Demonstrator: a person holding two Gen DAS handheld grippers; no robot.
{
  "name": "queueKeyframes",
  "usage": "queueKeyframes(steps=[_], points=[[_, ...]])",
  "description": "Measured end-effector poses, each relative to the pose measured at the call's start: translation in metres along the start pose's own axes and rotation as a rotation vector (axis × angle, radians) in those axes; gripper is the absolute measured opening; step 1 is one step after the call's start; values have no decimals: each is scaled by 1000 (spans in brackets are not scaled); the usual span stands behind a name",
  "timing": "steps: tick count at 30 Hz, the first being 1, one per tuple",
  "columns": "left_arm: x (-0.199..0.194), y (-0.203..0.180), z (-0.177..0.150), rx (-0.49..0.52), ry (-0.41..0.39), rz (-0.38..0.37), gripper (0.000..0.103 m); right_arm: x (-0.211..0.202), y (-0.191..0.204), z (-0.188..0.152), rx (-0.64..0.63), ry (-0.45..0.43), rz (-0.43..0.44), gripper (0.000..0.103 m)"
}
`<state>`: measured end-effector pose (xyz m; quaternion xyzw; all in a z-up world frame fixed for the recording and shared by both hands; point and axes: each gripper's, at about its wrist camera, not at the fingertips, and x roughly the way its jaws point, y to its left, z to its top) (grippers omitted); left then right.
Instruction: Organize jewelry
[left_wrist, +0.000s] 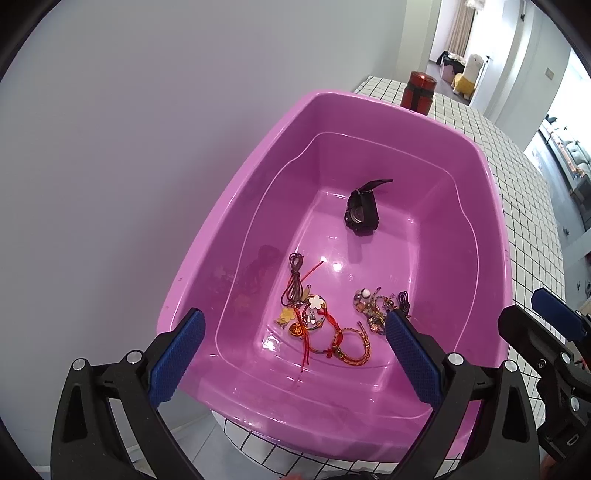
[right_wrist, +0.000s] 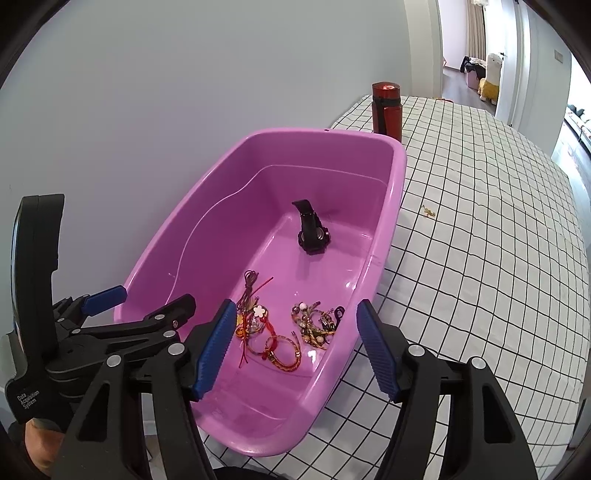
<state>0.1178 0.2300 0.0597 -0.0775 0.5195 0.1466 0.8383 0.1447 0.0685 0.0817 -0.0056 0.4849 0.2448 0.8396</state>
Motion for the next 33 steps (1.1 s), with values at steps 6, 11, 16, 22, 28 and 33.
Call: queueKeyframes(steps=[6,11,16,22,28,33], points=[[-2,0,0,-4,-4,5,96,0,0,0,-1,3,0,65],[-1,0,0,-6,-2,3,96,0,0,0,0,2,-2,65],[-1,0,-1,-4,0,2,96,0,-1,-1,2,4,-1,65],[1,1,0,-8,9,-2,96,1,-2,-2,5,4,1,65],[3,1,0,-13,20,-16,96,0,-3,-3,5,5,0,65],[4,1,-1,-14,18,-25,96,0,-3,-3,9,5,0,65]])
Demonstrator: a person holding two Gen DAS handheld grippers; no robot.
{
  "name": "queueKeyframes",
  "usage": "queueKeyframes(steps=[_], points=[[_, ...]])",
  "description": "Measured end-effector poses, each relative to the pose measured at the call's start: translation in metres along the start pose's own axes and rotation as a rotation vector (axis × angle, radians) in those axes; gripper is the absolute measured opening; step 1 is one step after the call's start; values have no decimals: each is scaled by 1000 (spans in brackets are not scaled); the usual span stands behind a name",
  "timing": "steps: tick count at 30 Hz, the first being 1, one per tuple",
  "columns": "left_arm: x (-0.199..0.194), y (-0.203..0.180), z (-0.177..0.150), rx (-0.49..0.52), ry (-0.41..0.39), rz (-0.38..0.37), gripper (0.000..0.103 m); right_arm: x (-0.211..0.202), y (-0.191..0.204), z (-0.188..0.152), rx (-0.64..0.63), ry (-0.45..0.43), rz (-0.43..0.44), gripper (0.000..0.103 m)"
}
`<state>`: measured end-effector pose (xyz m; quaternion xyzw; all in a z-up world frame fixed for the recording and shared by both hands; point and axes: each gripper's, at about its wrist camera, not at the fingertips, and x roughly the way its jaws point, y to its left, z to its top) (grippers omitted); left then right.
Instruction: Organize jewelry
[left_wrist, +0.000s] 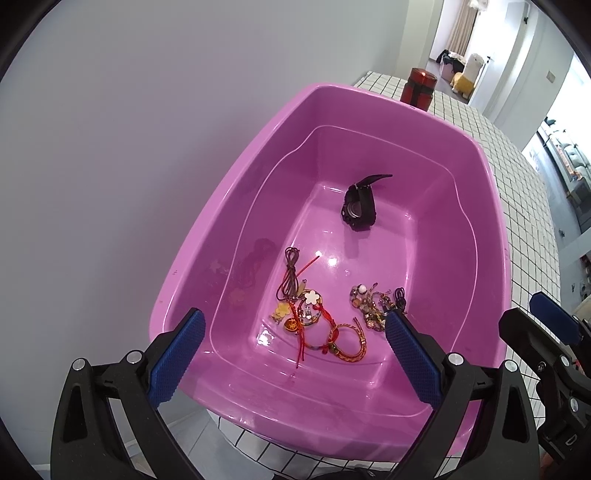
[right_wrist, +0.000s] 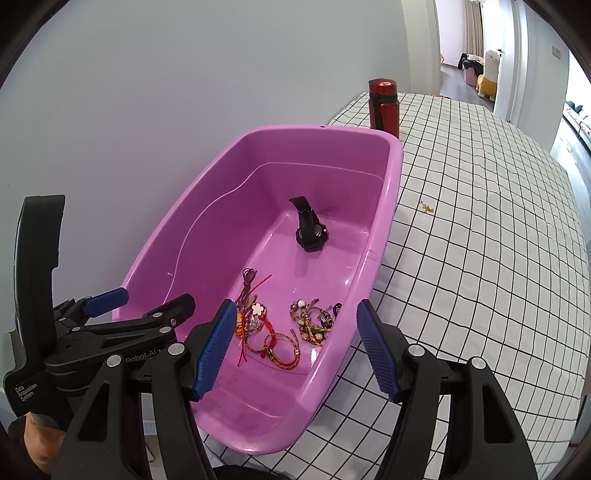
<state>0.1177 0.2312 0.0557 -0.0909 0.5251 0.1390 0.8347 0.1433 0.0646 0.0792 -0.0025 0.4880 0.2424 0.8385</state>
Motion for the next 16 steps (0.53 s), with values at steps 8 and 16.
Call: queueKeyframes(steps=[8,16], points=[[-4,-1,0,10,-21,5,96,0,0,-1,8,-1,-5,65],[-2,2,1,5,-5,28,96,-1,0,-1,16,-2,-11,65]])
